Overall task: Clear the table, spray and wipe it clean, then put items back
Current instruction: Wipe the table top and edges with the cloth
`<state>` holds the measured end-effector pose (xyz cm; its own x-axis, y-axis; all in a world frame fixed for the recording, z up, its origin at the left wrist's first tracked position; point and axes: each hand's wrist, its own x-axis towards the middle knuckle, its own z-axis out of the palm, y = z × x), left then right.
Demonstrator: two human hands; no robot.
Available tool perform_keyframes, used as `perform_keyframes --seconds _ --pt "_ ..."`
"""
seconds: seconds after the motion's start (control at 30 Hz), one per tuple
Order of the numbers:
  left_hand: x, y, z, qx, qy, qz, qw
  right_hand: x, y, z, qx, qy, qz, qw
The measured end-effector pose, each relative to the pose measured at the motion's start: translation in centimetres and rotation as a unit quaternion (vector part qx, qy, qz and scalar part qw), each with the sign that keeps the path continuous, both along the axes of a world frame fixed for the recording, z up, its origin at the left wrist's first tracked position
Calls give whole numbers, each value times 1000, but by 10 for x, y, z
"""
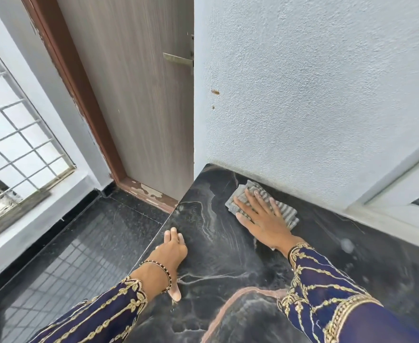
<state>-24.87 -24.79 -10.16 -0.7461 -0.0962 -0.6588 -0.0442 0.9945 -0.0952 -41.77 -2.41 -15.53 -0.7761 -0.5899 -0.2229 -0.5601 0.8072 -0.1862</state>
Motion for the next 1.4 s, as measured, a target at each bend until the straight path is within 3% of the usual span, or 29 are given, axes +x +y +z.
perform_keyframes --seconds 0.2,0.3,0.4,0.63,0.83,1.13,1.4 --pt "25 2 17 62 80 42 994 100 -20 0 -21 24 49 998" --pt "68 8 15 101 194 81 972 159 -24 2 -34 30 76 996" --pt "126 23 15 167 248 126 946 221 -24 3 -41 39 105 993" --pt "213 38 23 211 272 117 932 343 -17 2 -63 11 160 985" --pt "241 52 27 200 235 100 946 409 7 8 -57 44 194 978" --pt "229 80 28 198 189 68 959 418 68 12 -29 29 236 971" --pt "174 98 12 214 198 41 956 322 87 18 -12 -6 194 981"
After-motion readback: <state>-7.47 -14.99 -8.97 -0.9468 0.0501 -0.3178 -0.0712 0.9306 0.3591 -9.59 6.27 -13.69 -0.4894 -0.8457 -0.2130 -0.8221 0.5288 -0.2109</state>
